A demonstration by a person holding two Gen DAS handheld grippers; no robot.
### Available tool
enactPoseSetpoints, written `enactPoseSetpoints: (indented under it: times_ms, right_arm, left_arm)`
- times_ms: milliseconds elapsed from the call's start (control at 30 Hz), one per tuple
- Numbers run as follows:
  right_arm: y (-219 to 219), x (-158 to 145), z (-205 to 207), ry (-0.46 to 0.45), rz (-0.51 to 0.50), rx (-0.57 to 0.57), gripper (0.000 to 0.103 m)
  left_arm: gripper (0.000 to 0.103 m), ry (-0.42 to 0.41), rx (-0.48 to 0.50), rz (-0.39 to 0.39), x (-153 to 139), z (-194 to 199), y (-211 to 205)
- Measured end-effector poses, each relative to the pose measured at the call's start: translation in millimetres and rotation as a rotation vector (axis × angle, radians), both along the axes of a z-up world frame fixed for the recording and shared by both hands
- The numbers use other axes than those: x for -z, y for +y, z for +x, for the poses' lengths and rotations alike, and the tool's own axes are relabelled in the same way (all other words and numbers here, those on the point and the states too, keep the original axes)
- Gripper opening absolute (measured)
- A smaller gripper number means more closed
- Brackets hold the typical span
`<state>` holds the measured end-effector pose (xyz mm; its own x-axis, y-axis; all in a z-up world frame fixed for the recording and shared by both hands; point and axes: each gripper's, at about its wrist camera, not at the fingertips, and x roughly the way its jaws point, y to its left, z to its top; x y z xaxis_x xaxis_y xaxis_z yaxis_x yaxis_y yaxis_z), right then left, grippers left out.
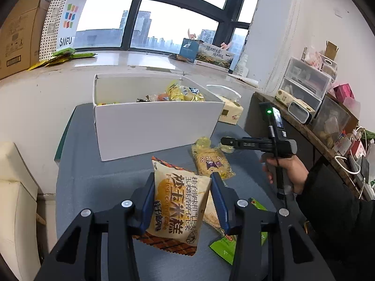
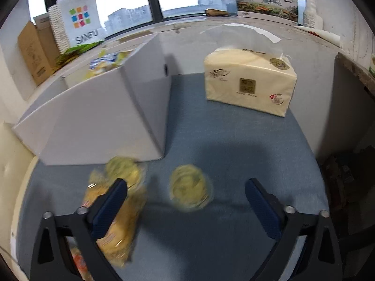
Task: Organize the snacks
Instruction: 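Grasp a clear jelly cup with the right tool while the left tool holds the cake pack, then carry both items into the white box and open both tools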
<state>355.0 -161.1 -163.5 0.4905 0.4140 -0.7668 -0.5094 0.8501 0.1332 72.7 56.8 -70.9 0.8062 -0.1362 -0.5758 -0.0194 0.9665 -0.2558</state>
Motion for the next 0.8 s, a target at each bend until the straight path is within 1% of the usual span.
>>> enactPoseSetpoints:
  times_ms: [33, 67, 100, 167, 267, 333, 400, 500, 600, 667, 733, 800]
  right_arm:
    - [3, 5, 5, 0.022, -0.025, 0.001, 0.037]
    - [3, 8, 9, 0.046, -0.022, -0.001, 0.037]
    - [1, 8, 9, 0.046, -0.014, -0.002, 0.035]
    - [-1, 4, 4, 0.027, -0.006, -0.026, 0.035]
    - [-9, -6, -10, -0.004, 0.010, -0.045, 0.035]
    - [-17, -15, -20, -0.013, 0.057, -0.057, 0.035]
    - [-21, -29, -30, -0.027, 0.098, -0.077, 0.035]
    - [-15, -63, -49, -0.070, 0.170, -0.127, 0.035]
    - [-4, -100, -63, -0.113, 0.248, -0.183, 0.035]
    - [9, -119, -60, -0.121, 0.296, -0.210, 0.035]
    - [24, -135, -55, -0.133, 0.312, -0.230, 0.035]
    - [41, -146, -47, -0.136, 0.324, -0.251, 0.035]
  left_arm:
    - [0.049, 0.002, -0.003, -0.001, 1, 0, 1]
    - [0.049, 0.000, -0.003, -0.005, 1, 0, 2]
    - [0.049, -0.003, -0.003, -0.001, 0, -1, 1]
    - [0.049, -0.006, -0.005, 0.009, -1, -3, 1]
    - [0.049, -0.015, -0.010, -0.010, -1, -3, 5]
    - [0.049, -0.026, -0.012, -0.018, -3, -2, 7]
    - [0.049, -0.041, -0.011, -0.020, -7, 1, 8]
    - [0.049, -0.081, -0.009, -0.028, -21, 12, 14]
    - [0.049, -0.131, -0.015, -0.002, -44, 33, 21]
    - [0.049, -0.151, -0.014, -0.004, -58, 51, 27]
    - [0.049, -0.162, -0.024, 0.009, -69, 72, 35]
    - [0.049, -0.165, -0.045, 0.042, -79, 99, 44]
